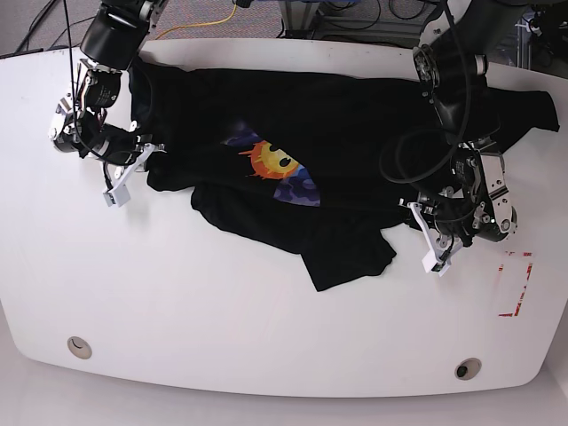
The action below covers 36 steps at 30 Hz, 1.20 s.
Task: Layout the t-shirt on the table in an organized manner, then fold the t-shirt properly
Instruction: 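Reach the left gripper to the shirt's hanging hem and grasp it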
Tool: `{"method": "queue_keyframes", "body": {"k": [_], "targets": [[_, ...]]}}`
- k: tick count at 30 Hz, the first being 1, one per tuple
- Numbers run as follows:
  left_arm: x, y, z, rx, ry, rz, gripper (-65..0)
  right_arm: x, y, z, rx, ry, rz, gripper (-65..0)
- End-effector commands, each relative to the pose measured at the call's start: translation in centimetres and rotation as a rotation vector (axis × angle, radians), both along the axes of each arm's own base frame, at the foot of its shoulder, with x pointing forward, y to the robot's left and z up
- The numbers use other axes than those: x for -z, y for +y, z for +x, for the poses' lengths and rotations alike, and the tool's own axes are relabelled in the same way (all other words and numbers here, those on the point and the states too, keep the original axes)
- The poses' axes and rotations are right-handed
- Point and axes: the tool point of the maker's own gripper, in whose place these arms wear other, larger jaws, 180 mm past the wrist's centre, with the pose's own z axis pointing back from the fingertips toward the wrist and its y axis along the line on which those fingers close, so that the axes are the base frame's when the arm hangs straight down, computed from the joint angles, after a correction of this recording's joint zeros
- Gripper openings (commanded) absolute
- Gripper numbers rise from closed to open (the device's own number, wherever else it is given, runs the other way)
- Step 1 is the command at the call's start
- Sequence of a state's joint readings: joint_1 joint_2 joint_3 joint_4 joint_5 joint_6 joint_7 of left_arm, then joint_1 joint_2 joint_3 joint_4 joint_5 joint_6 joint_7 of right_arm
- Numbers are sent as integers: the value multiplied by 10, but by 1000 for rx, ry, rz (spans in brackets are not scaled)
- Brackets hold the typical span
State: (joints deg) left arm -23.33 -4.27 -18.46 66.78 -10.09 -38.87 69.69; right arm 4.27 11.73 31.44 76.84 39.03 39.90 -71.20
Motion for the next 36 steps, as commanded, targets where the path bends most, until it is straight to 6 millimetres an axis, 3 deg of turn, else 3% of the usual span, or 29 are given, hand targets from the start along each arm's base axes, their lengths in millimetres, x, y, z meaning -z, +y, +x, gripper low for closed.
{"method": "queue_keyframes", "body": {"k": [1,7,12,18,22,26,36], "targets": [[-17,2,14,0,-56,-1,-465,-15,-6,13,7,-56,-7,-650],[-17,10,13,-6,-52,17,-589,-15,-6,13,7,-56,-7,-650],[-14,14,10,-8,-43,24,-650,-15,-6,13,7,-56,-7,-650],[-9,31,2,-23,-23,56,-650,-16,-6,14,8,-59,-7,-650],[-9,31,1,-20,-21,57,-650,-16,-6,14,8,-59,-7,-650],[-10,49,-6,-13,7,102,-650,-16,-6,14,8,-59,-7,-650],[-37,58,-1,-10,-41,173,-650,-16,-6,14,8,-59,-7,-650]]}}
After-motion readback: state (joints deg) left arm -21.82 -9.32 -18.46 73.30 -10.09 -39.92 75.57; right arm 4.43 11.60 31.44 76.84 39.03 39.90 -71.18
